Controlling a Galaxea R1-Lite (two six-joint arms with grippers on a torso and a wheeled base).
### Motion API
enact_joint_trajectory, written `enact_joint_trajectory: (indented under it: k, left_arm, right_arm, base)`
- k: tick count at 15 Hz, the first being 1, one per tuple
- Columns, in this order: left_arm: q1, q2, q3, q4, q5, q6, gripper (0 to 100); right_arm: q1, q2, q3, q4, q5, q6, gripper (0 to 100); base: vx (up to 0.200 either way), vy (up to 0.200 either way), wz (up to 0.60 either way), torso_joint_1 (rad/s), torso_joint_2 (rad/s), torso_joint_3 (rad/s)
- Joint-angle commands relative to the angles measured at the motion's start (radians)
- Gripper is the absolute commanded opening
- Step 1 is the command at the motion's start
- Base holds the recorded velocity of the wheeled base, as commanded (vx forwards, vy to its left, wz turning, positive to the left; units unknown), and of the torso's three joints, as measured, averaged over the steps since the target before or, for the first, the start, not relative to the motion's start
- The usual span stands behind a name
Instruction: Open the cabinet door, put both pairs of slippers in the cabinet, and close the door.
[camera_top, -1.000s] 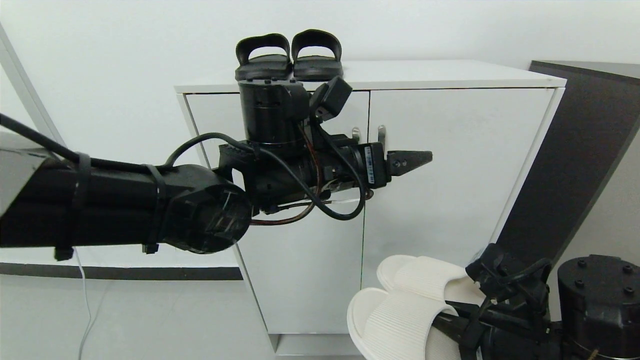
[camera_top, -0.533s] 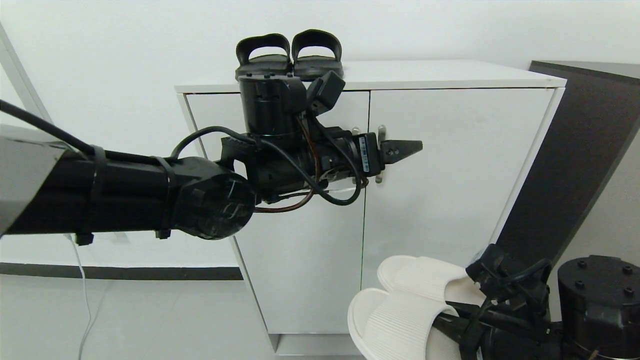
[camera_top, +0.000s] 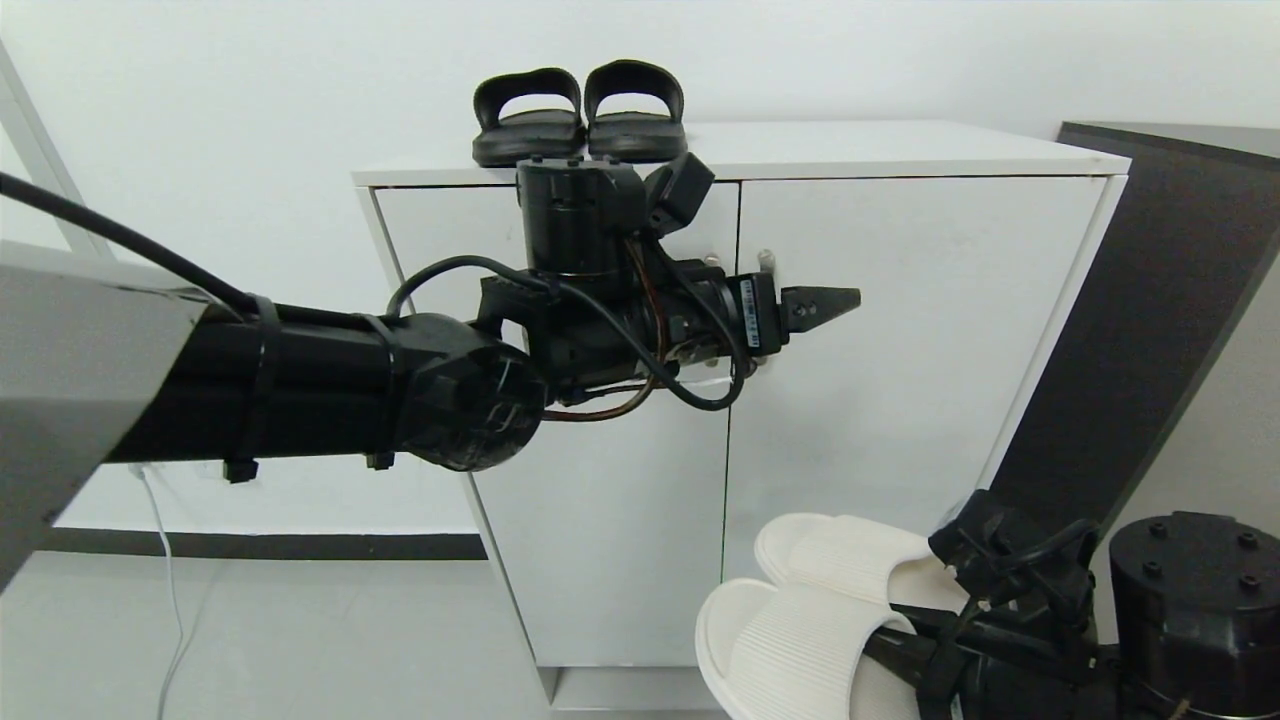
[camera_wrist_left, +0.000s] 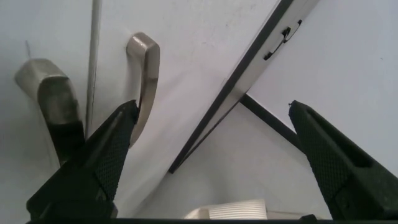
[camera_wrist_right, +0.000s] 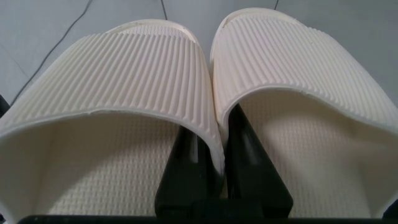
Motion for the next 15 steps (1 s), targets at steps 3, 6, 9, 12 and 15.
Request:
enact_joint_trajectory:
  k: [3,6,9,12,15]
  left_arm:
    - [0.001,0.003,0.005,0.000,0.000,-0.009,0]
    - [0.000,-0.040,0.077,-0.004,0.000,-0.025,0]
    - [-0.003,-0.101,0.142,-0.007,-0.001,-0.025,0]
    - [-0.019,-0.161,0.200,-0.007,-0.003,-0.025,0]
    - [-0.048,-0.227,0.262,-0.009,-0.001,-0.025,0]
  right_arm:
    - [0.001,0.009,0.000,0.000,0.000,0.000,0]
    - [0.005,0.009,-0.002,0.003,0.000,0.000,0]
    - [0.040,0.006,0.012,0.001,0.001,0.000,0]
    - [0.067,-0.034,0.046,0.001,0.067,-0.002,0]
    - [0.067,-0.046,0.063,0.001,0.093,-0.003,0]
  base:
    - [0.000,0.000,0.00,0.000,0.00,0.000]
    - [0.000,0.000,0.00,0.000,0.00,0.000]
    - [0.000,0.000,0.00,0.000,0.00,0.000]
    - [0.000,0.000,0.00,0.000,0.00,0.000]
    - [0.000,0.000,0.00,0.000,0.00,0.000]
